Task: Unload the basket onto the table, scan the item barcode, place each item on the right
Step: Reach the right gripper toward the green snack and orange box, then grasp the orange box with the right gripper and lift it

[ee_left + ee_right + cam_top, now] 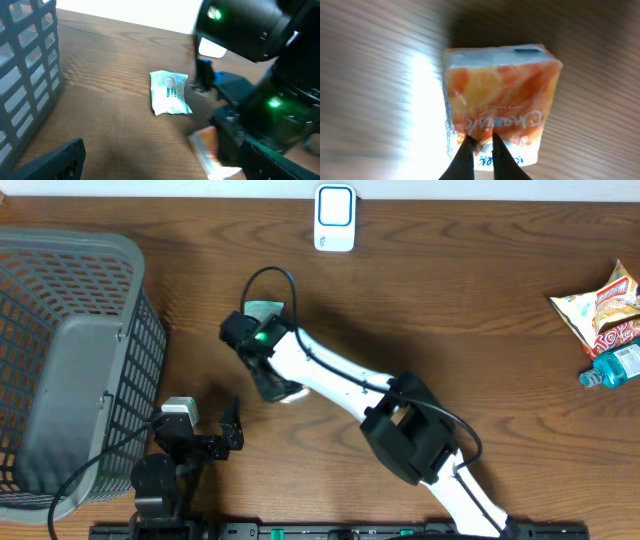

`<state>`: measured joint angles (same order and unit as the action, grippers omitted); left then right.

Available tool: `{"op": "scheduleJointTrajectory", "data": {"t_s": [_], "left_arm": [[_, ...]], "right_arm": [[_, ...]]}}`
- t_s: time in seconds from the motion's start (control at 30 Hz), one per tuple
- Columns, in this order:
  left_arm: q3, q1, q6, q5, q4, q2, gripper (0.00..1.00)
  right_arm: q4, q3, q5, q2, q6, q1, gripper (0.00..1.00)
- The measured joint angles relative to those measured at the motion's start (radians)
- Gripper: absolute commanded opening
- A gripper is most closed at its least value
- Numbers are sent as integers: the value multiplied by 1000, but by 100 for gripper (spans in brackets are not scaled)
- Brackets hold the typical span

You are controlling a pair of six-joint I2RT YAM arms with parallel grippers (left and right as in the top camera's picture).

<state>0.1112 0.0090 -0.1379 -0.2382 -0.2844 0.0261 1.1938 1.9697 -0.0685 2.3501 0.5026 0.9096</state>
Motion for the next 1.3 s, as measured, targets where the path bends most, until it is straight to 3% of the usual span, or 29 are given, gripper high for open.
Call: {"op": "scheduleJointTrajectory", "data": {"t_s": [0.23,0.43,0.9,1.07,1.17,1.3], "left_arm": [[0,0,0,0,0,0,98],[0,0,0,0,0,0,98],[0,0,0,0,0,0,98],[0,0,0,0,0,0,98],[0,0,0,0,0,0,98],[0,0,0,0,0,0,98]], "right_arm": [[142,81,-80,0,-51,-99,13],[145,169,11,-20,-93,-158,35],[29,31,-97,-27,-148,-8,40],[-82,-55,-186,-27,-152,28,37],[-111,-97,-247,-27,-154,30,28],[-108,-109,-308,-27,-156,30,28]]}}
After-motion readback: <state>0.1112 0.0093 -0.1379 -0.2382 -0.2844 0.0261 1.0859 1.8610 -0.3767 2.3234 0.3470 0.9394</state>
